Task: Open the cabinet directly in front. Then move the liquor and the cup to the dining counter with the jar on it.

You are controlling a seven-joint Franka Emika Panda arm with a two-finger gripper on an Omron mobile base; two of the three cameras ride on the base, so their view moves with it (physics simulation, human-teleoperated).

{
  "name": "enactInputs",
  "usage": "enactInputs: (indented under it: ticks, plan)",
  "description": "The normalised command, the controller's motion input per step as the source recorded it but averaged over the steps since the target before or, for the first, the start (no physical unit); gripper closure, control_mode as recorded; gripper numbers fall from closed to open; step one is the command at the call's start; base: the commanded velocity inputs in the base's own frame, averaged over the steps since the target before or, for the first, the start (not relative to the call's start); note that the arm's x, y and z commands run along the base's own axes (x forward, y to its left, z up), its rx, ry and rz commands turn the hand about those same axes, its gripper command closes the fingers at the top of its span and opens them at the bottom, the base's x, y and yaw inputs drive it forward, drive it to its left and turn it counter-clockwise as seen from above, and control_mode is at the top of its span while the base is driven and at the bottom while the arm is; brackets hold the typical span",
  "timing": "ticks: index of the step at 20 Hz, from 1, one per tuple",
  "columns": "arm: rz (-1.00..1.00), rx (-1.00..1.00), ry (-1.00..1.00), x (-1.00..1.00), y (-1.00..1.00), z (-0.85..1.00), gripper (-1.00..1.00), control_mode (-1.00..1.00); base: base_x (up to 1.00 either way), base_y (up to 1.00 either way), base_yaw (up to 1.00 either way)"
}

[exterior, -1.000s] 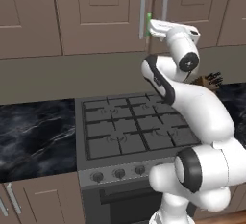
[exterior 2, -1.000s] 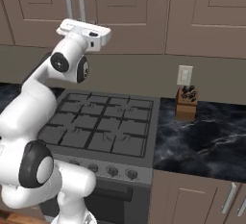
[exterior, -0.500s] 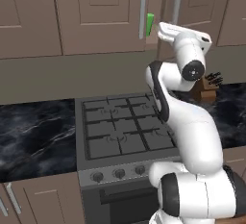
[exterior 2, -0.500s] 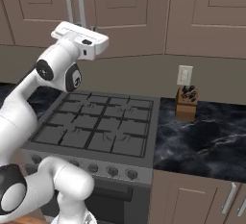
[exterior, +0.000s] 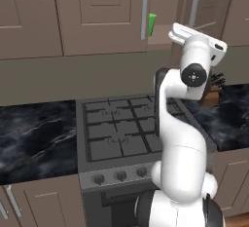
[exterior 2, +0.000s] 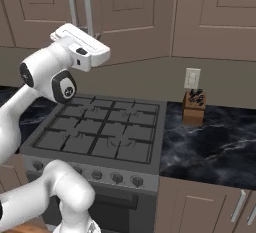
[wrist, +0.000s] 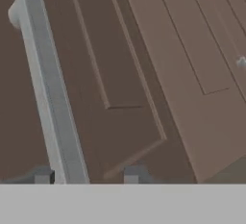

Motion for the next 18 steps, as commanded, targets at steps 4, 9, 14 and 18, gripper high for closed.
enactInputs:
  ticks: [4,9,14,18]
  plan:
    - [-0.17,0.17,0.00,-1.00,-1.00,0.55,1.00,-1.00,0.00,0.00,0.00]
    - [-0.13,0.12,0.00,-0.72,-0.84,0.24,1.00,-1.00,0.00,0.00,0.00]
    - [-0.01,0.00,-0.01,-0.27,-0.02,0.00,-1.00,-1.00,0.00,0.00,0.00]
    - [0.00,0.00,-0.21,-1.00,0.02,0.00,-1.00,-1.00,0.00,0.00,0.00]
